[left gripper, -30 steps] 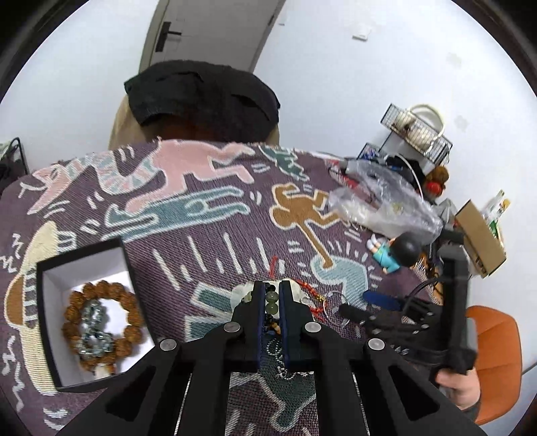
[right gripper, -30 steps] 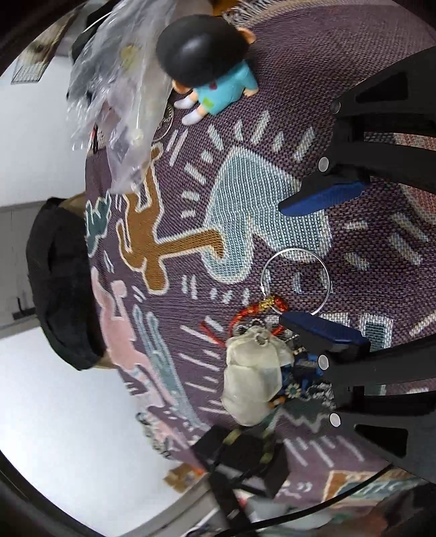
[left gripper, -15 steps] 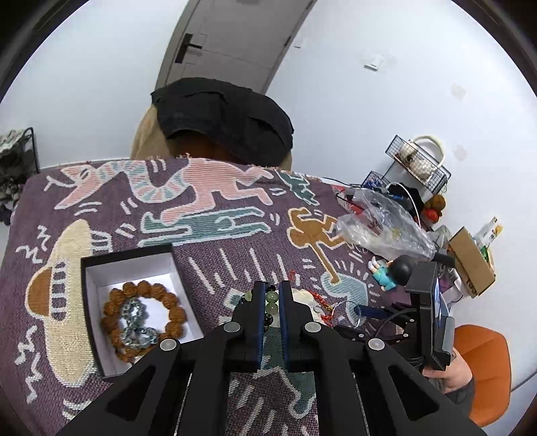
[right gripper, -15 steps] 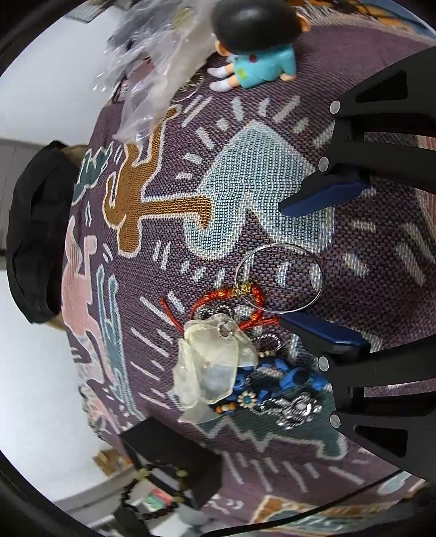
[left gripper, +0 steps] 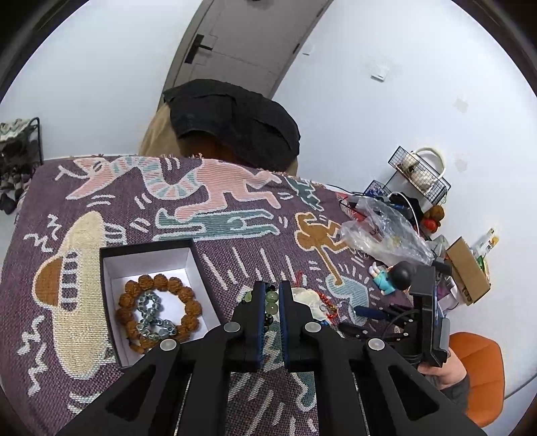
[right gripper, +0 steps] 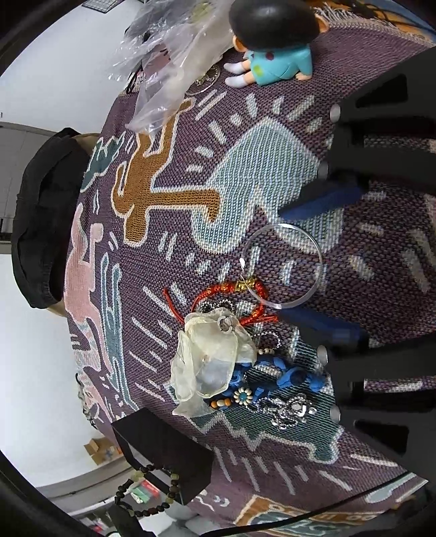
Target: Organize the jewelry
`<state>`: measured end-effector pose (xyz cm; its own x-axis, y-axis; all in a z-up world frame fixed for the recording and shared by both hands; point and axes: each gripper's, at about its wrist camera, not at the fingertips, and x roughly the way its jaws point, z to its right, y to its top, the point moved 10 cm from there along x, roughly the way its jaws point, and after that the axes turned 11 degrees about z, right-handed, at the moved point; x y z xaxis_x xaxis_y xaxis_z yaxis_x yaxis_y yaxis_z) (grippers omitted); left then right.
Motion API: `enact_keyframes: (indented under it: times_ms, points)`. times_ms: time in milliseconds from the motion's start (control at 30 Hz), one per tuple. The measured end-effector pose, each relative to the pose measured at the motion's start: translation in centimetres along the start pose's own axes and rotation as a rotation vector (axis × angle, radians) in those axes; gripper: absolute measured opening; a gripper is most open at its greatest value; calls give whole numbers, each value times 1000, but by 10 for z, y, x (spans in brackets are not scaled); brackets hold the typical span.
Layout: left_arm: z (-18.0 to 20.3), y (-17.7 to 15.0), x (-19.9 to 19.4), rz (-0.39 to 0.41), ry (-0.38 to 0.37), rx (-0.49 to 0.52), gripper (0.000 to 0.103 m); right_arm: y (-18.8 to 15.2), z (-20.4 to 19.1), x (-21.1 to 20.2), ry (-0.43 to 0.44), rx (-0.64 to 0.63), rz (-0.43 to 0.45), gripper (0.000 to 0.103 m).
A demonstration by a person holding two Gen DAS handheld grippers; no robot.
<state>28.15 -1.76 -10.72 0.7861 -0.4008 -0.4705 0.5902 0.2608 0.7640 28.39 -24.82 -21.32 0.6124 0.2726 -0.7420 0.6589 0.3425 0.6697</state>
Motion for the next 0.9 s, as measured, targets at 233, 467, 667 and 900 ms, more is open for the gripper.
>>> enact_keyframes:
  times_ms: [233, 467, 667, 900]
  points:
    - [-8, 9, -8, 25, 7, -11, 8, 7, 6, -21, -7, 34, 66, 50]
    - [-27, 23, -18, 59, 50, -18, 8, 36, 1, -48, 13, 71, 168, 50]
    - [-49, 26, -19, 66, 110, -20, 8, 61, -17, -63, 22, 79, 231, 50]
    - [-84, 13, -15, 23, 152, -132, 53, 87, -57, -65, 57, 57, 266, 50]
